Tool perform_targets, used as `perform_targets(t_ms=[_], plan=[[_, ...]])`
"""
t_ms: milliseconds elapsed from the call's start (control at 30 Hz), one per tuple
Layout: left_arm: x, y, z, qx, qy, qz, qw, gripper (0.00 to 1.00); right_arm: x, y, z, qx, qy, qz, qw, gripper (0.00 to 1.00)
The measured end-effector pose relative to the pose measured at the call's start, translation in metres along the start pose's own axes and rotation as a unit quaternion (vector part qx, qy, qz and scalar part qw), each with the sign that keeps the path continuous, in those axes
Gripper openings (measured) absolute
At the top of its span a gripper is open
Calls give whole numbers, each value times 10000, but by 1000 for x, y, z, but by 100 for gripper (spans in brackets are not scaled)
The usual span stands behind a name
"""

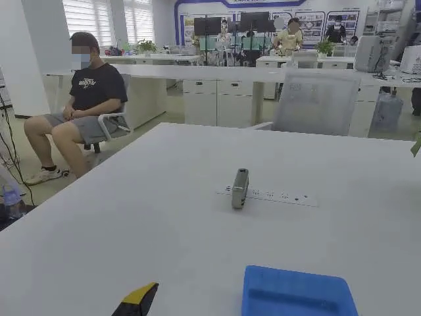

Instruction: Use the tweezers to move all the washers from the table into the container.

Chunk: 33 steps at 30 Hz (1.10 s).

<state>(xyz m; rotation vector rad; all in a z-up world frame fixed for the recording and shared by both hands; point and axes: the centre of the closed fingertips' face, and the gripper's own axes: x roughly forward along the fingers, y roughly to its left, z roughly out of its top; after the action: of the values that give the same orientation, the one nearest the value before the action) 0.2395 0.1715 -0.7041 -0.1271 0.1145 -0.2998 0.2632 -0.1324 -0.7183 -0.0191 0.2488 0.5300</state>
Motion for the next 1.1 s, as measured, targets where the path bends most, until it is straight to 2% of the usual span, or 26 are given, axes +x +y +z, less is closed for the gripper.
perform_targets(t_ms=[867, 1100], plan=[[0, -2, -4, 33, 118, -46, 9999, 75, 0, 2, -1, -2, 29, 11, 10000, 64], [1, -3, -5, 7, 143, -82, 9999, 73, 1, 5, -2, -26, 55, 82, 9999, 65]])
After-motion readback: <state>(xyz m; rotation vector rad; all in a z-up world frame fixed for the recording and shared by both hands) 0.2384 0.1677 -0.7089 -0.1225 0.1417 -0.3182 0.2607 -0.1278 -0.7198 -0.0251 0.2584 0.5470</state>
